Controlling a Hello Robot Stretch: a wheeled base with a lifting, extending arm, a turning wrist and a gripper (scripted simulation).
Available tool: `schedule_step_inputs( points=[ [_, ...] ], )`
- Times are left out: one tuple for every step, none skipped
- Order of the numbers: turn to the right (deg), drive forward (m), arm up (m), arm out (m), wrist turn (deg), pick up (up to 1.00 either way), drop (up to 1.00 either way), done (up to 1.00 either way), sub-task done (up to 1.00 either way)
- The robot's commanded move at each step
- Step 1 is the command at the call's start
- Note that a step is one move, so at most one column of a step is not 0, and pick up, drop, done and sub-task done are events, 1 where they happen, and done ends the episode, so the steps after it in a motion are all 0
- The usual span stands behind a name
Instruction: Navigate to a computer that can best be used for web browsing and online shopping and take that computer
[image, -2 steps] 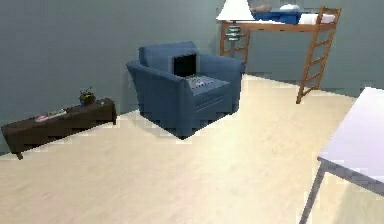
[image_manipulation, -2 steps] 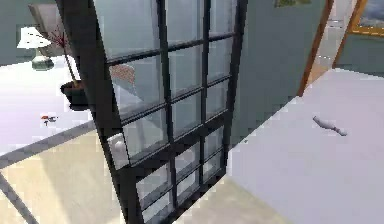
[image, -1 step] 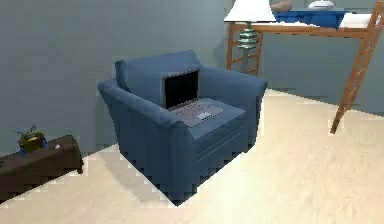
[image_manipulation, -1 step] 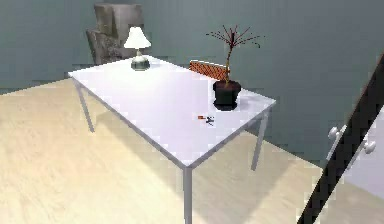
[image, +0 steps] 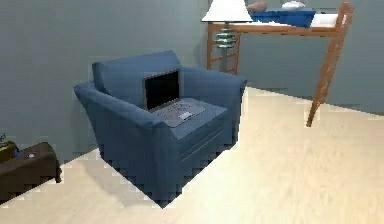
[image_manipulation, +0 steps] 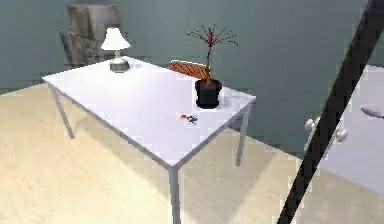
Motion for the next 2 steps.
schedule_step_inputs(
  points=[
    [0.0, 0.3, 0.0, 0.0, 0.0, 0.0, 0.0, 0.0, 0.0],
    [21.0, 0.0, 0.0, 0.0, 0.0, 0.0, 0.0, 0.0, 0.0]
  ],
)
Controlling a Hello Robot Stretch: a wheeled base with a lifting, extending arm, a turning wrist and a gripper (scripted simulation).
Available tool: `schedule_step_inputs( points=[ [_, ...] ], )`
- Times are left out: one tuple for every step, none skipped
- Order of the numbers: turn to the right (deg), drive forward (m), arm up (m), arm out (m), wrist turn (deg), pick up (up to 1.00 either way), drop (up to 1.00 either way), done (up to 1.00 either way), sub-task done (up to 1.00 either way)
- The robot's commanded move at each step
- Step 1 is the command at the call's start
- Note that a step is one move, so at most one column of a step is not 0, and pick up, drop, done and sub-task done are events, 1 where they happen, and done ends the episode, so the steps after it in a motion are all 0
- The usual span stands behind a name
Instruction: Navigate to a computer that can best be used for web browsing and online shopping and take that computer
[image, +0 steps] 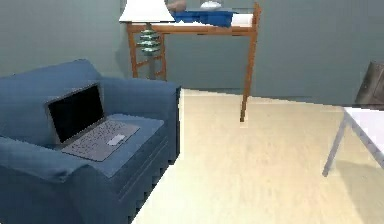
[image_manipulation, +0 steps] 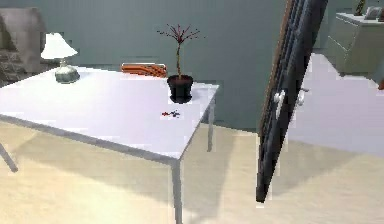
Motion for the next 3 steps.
schedule_step_inputs(
  points=[
    [0.0, 0.3, 0.0, 0.0, 0.0, 0.0, 0.0, 0.0, 0.0],
    [-45.0, 0.0, 0.0, 0.0, 0.0, 0.0, 0.0, 0.0, 0.0],
    [-45.0, 0.0, 0.0, 0.0, 0.0, 0.0, 0.0, 0.0, 0.0]
  ],
)
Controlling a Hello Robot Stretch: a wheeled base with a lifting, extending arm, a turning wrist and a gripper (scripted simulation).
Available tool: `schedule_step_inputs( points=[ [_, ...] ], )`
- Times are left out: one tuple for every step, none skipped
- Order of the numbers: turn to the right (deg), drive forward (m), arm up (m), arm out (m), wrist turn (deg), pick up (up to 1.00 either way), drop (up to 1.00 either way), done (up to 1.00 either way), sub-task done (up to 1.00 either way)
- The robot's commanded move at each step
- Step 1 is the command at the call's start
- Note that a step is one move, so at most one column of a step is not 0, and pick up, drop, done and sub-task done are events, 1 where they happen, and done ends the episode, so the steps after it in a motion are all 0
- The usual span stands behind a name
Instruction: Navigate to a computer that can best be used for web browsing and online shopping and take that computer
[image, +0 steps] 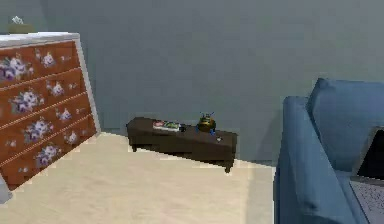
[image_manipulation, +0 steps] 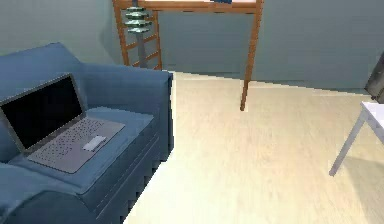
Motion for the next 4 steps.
schedule_step_inputs(
  points=[
    [-30.0, 0.0, 0.0, 0.0, 0.0, 0.0, 0.0, 0.0, 0.0],
    [45.0, 0.0, 0.0, 0.0, 0.0, 0.0, 0.0, 0.0, 0.0],
    [15.0, 0.0, 0.0, 0.0, 0.0, 0.0, 0.0, 0.0, 0.0],
    [0.0, 0.4, 0.0, 0.0, 0.0, 0.0, 0.0, 0.0, 0.0]
  ],
)
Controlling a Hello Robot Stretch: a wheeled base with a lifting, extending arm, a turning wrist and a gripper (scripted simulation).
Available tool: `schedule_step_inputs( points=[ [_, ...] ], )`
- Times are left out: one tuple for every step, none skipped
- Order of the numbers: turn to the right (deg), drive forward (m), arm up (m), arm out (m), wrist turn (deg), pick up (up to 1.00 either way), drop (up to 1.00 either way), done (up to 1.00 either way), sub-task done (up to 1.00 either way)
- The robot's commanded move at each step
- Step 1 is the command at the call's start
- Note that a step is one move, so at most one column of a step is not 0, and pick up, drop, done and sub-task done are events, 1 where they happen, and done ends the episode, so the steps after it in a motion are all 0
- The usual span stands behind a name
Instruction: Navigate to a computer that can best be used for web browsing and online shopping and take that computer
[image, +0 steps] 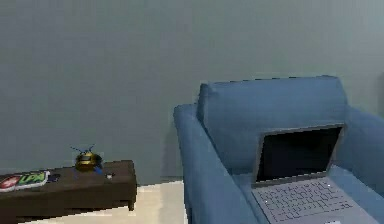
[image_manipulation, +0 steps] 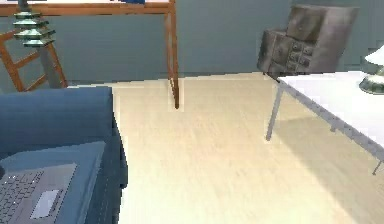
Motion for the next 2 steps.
schedule_step_inputs(
  points=[
    [-45.0, 0.0, 0.0, 0.0, 0.0, 0.0, 0.0, 0.0, 0.0],
    [0.0, 0.0, 0.5, 0.0, 0.0, 0.0, 0.0, 0.0, 0.0]
  ],
)
